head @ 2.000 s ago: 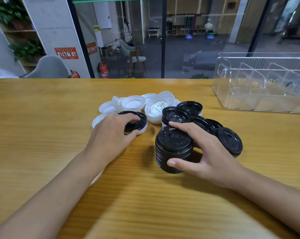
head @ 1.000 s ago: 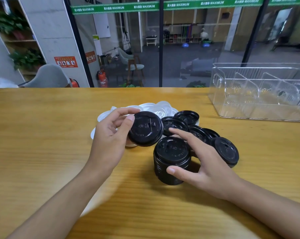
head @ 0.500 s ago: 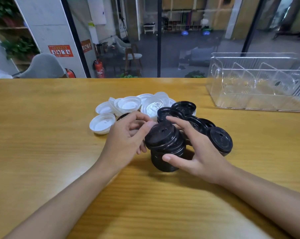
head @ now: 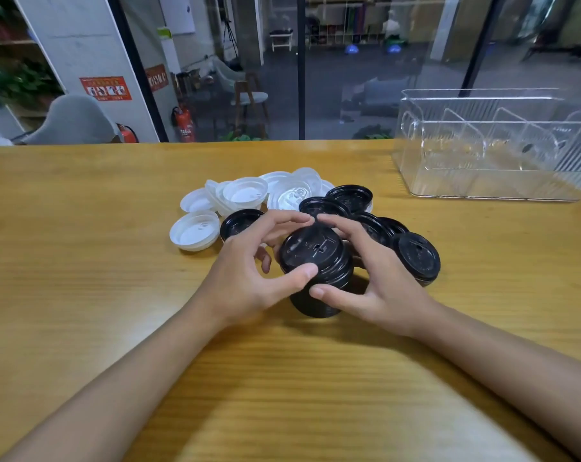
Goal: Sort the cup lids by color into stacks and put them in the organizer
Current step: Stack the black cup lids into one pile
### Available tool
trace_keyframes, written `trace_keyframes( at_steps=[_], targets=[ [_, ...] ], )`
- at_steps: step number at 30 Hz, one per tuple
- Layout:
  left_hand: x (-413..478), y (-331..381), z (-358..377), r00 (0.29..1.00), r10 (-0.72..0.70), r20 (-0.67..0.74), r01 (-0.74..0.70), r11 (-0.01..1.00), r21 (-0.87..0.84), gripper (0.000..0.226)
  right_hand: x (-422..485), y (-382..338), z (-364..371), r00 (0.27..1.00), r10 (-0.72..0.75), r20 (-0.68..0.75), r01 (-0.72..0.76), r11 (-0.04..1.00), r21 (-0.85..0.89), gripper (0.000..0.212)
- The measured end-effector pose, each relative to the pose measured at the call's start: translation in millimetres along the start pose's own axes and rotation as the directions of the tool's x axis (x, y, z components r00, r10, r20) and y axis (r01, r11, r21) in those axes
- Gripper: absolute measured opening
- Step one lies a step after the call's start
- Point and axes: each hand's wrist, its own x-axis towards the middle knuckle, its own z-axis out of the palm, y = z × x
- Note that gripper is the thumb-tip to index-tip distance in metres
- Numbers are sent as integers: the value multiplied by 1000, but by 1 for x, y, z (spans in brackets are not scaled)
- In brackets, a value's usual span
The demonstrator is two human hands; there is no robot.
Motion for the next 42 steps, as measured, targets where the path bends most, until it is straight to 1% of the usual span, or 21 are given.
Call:
trace_keyframes(
  at_steps=[4,12,15,19,22,26,28,31,34,37,39,42],
  targets=[
    [0,-5,1,999,44,6,-45,997,63,58,-1,1,1,1000,-6,-21,6,1000,0,77],
    [0,-8,-1,999,30,29,-33,994,108,58,-1,2,1,999,-12,-30,11,1000,-16,75],
    [1,-7,0,1000,10,-1,-10,994,109,61,-1,2,1,1000,-14,-26,13,999,-32,74],
    [1,-7,0,999,40,-31,-37,995,91,59,-1,1,1,1000,-10,-20,9,1000,-25,78],
    [0,-5,-4,997,71,-7,-70,994,88,57,-1,0,0,1000,6,-13,-6,1000,8,84],
    [0,-5,-5,997,78,26,-79,994,78,57,-1,1,0,1000,-20,-18,20,1000,-8,77],
    [0,-5,-3,998,69,11,-70,995,71,56,-1,1,0,1000,-18,-25,18,1000,-1,76],
    [1,-5,1,999,30,-44,-25,995,99,60,0,1,1,1000,-16,-25,16,1000,-11,75],
    [1,-7,0,997,11,-70,-6,997,76,58,-1,2,1,1000,-1,-15,1,1000,-5,80],
    [1,-4,-3,999,41,-23,-40,997,60,57,-1,1,-1,1000,23,2,-23,1000,18,88],
    [0,-3,-4,998,61,12,-62,996,62,57,-1,0,-1,1000,12,-3,-12,1000,8,85],
    [0,-4,-4,997,79,24,-79,996,40,58,-1,0,-1,1000,0,-21,0,1000,-2,77]
  ],
)
